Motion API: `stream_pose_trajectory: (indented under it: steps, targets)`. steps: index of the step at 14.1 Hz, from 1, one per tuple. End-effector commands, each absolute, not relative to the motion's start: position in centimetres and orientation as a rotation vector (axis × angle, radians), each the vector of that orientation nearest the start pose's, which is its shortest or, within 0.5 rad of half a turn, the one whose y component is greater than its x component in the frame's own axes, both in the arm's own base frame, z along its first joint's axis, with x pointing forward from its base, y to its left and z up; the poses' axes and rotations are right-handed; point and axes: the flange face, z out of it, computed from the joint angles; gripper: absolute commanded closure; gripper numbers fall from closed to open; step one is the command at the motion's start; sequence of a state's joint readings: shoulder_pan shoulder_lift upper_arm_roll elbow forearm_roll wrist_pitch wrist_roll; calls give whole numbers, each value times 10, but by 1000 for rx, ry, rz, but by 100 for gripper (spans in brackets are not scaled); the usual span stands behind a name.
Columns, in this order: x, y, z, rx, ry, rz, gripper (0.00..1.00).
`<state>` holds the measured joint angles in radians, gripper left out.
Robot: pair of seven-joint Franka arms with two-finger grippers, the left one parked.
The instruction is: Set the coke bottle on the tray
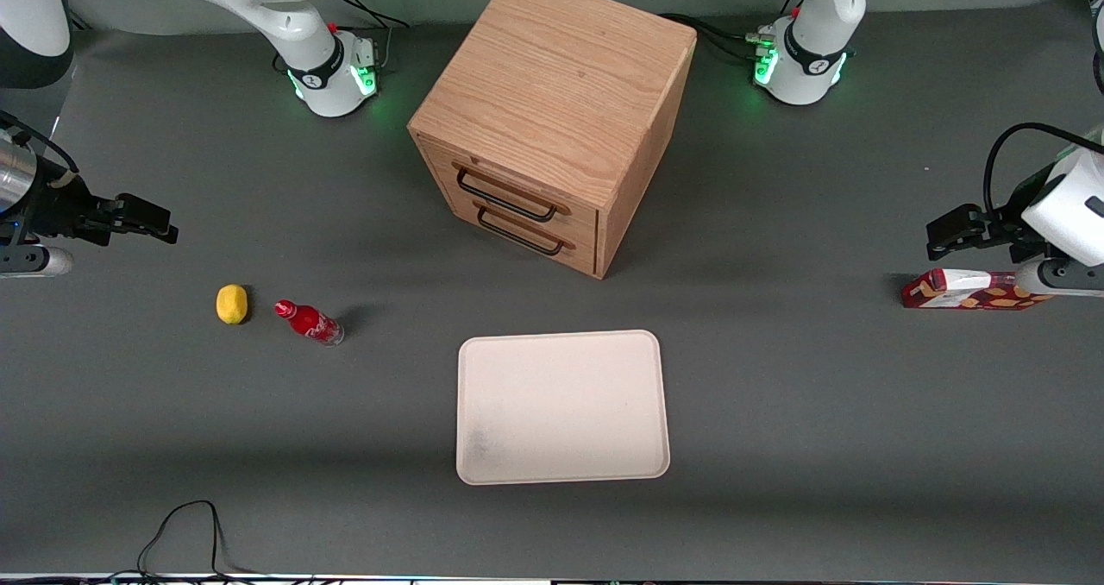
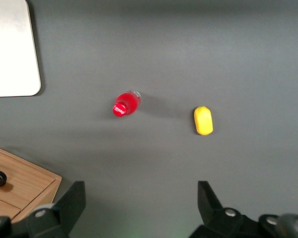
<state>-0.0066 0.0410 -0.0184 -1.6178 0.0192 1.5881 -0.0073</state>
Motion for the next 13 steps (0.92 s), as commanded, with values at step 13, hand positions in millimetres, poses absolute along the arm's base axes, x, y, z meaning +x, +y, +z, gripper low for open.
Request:
stream_pose_trajectory:
  steps: [13]
  targets:
    - [617,41,596,-3056,-54,26,0]
